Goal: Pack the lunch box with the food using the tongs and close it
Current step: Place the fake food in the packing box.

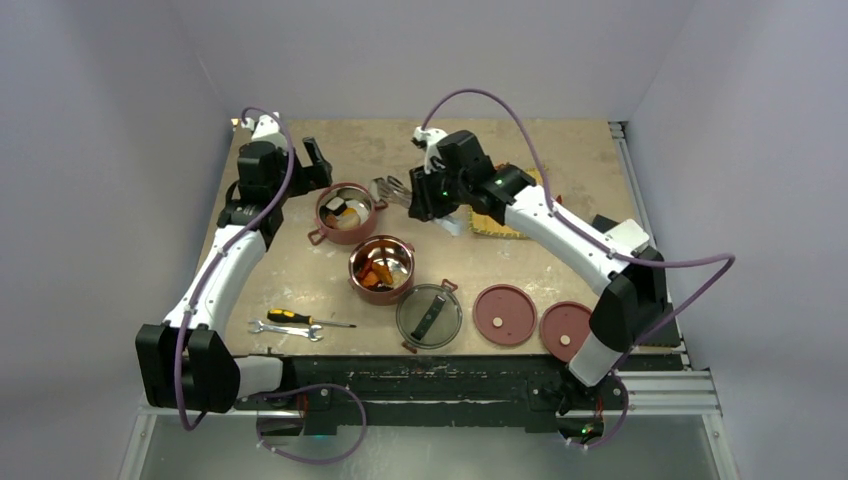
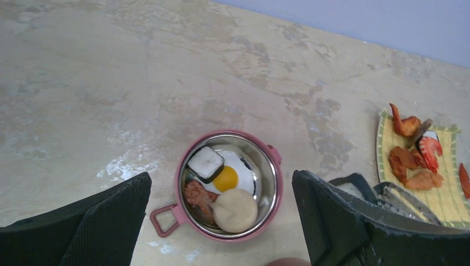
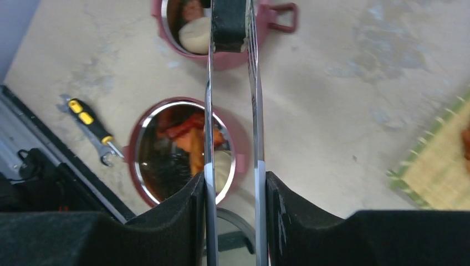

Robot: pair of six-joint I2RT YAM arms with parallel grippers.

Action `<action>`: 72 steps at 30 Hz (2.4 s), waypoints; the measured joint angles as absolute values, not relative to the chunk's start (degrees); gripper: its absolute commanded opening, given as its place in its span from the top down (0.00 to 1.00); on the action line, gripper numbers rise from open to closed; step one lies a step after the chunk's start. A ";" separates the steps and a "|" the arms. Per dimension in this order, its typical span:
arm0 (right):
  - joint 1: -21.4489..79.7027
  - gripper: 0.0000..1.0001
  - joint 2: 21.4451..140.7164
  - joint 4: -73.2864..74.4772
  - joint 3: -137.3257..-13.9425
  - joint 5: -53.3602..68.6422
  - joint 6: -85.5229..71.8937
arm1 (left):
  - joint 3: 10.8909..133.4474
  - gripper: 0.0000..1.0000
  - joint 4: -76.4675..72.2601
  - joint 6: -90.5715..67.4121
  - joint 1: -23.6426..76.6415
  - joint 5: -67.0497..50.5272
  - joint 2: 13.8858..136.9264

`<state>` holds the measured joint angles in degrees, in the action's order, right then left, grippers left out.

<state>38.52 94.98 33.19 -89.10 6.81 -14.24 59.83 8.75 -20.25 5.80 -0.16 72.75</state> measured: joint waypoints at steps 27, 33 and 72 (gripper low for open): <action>47.24 1.00 117.64 30.68 -106.10 -6.68 -14.26 | 59.90 0.01 8.88 -19.88 4.25 0.03 72.75; 47.33 1.00 117.82 31.27 -106.17 -6.72 -14.26 | 59.90 0.01 8.88 -19.88 4.25 0.03 72.75; 47.57 0.51 109.62 32.53 -103.55 -5.37 -14.50 | 59.90 0.00 8.88 -19.88 4.25 0.89 71.55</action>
